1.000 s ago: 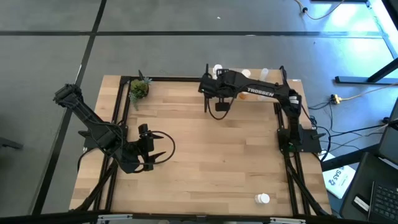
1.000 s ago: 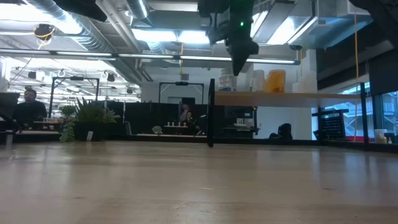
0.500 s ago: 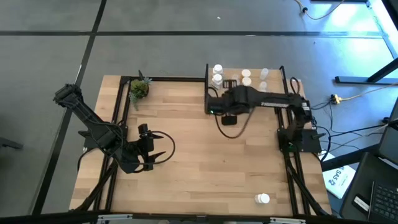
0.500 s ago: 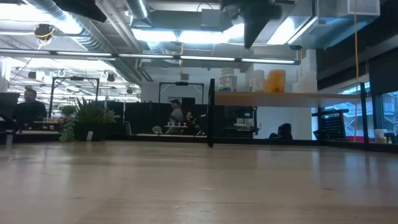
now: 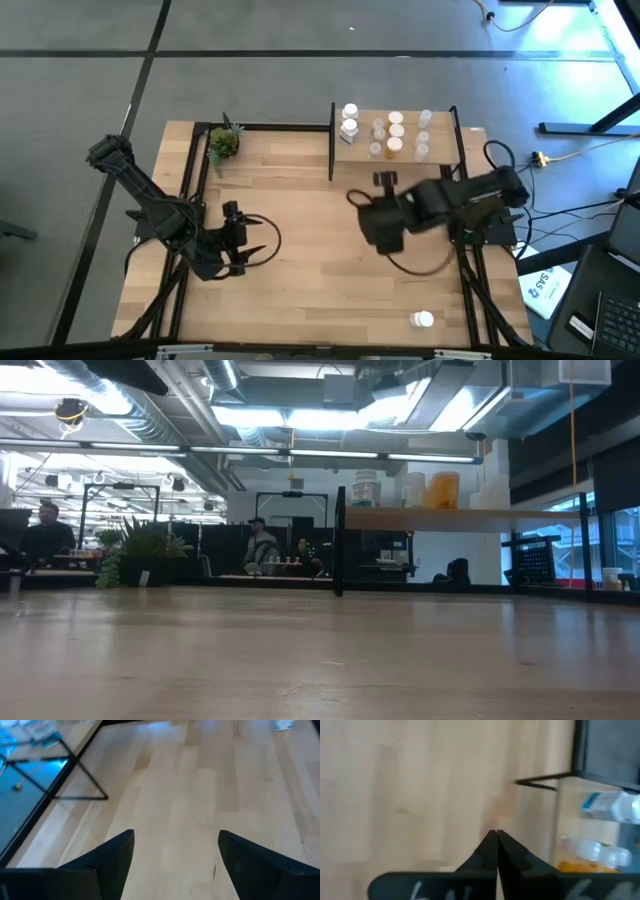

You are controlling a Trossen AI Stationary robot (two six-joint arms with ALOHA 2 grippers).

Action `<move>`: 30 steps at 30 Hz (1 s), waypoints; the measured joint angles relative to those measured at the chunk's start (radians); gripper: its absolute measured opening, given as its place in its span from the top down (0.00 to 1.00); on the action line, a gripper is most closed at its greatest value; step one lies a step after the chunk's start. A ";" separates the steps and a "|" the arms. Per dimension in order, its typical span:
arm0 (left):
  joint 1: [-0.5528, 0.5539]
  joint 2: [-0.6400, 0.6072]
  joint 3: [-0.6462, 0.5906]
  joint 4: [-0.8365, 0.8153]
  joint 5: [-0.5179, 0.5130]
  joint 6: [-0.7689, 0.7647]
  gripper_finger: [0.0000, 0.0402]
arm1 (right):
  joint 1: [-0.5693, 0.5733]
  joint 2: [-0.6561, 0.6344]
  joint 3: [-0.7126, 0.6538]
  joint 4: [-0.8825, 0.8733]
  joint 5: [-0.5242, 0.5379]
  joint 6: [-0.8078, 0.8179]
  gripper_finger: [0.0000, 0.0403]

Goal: Pick and place medicine bottles onto shelf by color
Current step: Put the white pill bottle on the shelf aligned with the other white pill bottles

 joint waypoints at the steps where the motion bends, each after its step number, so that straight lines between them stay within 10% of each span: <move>1: -0.007 0.000 0.000 0.011 0.000 0.021 0.29 | 0.028 -0.006 0.000 0.000 -0.014 0.020 1.00; 15: -0.085 0.028 0.000 0.229 0.003 0.276 0.29 | 0.396 -0.032 -0.035 0.000 -0.119 0.484 0.99; 30: -0.155 0.028 -0.001 0.269 0.044 0.299 0.29 | 0.504 -0.030 -0.260 0.088 -0.409 0.747 0.99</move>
